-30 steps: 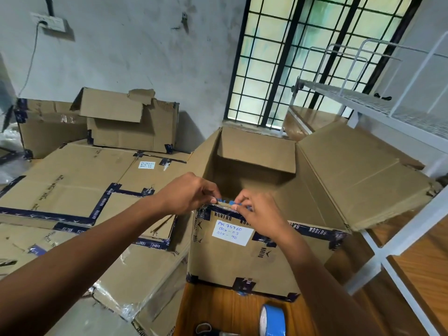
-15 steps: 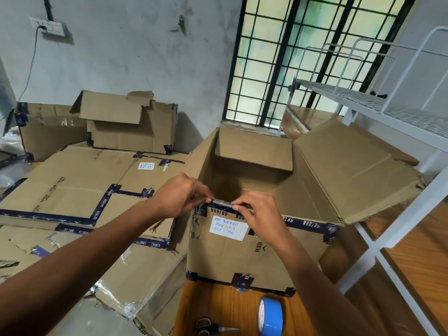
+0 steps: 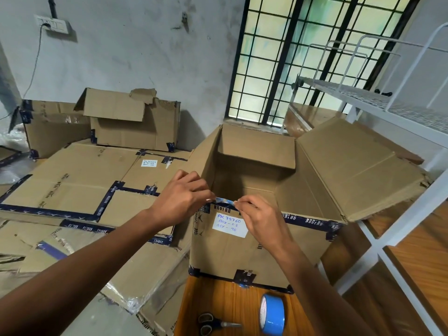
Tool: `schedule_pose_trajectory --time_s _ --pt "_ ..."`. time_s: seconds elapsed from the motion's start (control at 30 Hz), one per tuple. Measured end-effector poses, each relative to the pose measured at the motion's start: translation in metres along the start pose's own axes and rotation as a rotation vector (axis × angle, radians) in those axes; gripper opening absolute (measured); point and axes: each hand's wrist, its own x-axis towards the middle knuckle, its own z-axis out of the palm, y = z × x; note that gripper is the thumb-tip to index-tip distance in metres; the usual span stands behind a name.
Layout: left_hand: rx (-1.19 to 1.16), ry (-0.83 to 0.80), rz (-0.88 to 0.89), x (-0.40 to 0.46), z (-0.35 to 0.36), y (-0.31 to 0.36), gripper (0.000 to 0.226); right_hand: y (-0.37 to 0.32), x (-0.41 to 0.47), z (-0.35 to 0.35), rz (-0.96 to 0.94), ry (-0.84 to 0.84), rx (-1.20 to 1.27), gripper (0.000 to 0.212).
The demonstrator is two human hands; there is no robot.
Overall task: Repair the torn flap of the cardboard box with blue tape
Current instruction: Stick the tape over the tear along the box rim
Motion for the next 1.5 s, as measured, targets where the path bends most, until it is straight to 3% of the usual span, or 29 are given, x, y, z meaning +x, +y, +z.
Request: schedule_pose_trajectory --time_s 0.2,0.27,0.33,0.4,0.47,0.57,0.97,1.07,1.13,1.2,1.27,1.37,1.5 --pt "-0.076 0.041 -0.104 -0.009 0.004 0.005 0.031 0.000 -0.009 -0.001 -0.019 0.037 -0.054 0.028" --pt "-0.183 0.067 -0.229 -0.016 0.002 0.012 0.032 -0.001 -0.010 0.002 -0.019 0.058 -0.068 0.031" --pt "-0.433 0.122 -0.517 -0.026 -0.001 0.027 0.027 0.000 -0.011 0.004 -0.014 0.070 -0.082 0.034" --pt "-0.782 0.224 -0.914 -0.032 -0.002 0.047 0.016 -0.001 -0.013 0.005 -0.011 0.075 -0.105 0.035" --pt "-1.147 0.197 -1.239 -0.032 -0.001 0.062 0.050 -0.003 -0.013 0.005 -0.008 0.095 -0.118 0.033" --pt "-1.474 0.078 -1.436 -0.024 0.000 0.078 0.052 -0.006 -0.014 0.005 0.002 0.109 -0.135 0.029" --pt "-1.507 0.072 -1.505 0.016 0.000 0.076 0.015 -0.011 -0.009 -0.005 0.080 0.096 -0.072 0.026" --pt "-1.510 0.043 -1.478 0.010 0.000 0.072 0.021 -0.027 -0.013 -0.016 0.358 0.156 0.142 0.029" --pt "-1.509 0.028 -1.461 0.008 -0.001 0.070 0.021 -0.039 -0.016 -0.029 0.703 0.162 0.266 0.026" --pt "-1.498 0.029 -1.459 0.009 -0.002 0.069 0.017 -0.043 -0.017 -0.035 1.084 0.033 0.564 0.049" --pt "-1.491 0.034 -1.466 0.011 -0.002 0.069 0.016 -0.043 -0.016 -0.039 1.326 -0.064 0.960 0.070" --pt "-1.487 0.032 -1.477 0.011 0.000 0.069 0.020 -0.034 -0.011 -0.041 1.361 -0.155 1.171 0.075" --pt "-1.477 0.029 -1.479 0.011 0.001 0.068 0.020 -0.035 0.005 -0.036 1.399 -0.118 1.196 0.054"
